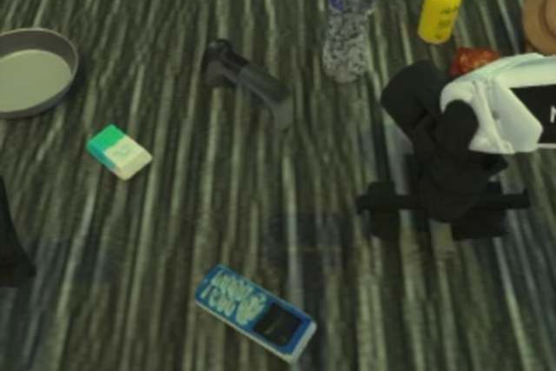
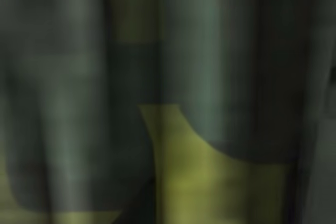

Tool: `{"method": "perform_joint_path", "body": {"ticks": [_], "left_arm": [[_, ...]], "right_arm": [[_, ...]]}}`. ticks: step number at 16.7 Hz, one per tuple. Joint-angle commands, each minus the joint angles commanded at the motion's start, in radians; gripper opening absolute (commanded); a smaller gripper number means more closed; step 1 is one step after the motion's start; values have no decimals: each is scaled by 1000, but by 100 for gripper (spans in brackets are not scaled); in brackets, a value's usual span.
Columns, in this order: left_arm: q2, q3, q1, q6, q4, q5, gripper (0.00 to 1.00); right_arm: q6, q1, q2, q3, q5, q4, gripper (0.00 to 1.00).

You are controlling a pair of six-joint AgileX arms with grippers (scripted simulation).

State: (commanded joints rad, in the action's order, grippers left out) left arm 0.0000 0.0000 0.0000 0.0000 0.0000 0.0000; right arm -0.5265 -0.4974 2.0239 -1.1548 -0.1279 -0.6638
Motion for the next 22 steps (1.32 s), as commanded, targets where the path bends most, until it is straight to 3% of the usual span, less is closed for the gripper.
{"method": "perform_joint_path", "body": {"ticks": [5, 6, 13, 14, 18, 22], "left_arm": [[0, 0, 0, 0, 0, 0, 100], [0, 0, 0, 0, 0, 0, 100], [0, 0, 0, 0, 0, 0, 100], [0, 0, 0, 0, 0, 0, 100], [0, 0, 0, 0, 0, 0, 100], [0, 0, 0, 0, 0, 0, 100]], "right_arm": [[0, 0, 0, 0, 0, 0, 2], [0, 0, 0, 0, 0, 0, 0], [0, 0, 0, 0, 0, 0, 0], [-29, -12, -41, -25, 45, -7, 0], [-4, -16, -52, -13, 59, 57, 0], [71, -21, -91, 32, 107, 279, 0]]}}
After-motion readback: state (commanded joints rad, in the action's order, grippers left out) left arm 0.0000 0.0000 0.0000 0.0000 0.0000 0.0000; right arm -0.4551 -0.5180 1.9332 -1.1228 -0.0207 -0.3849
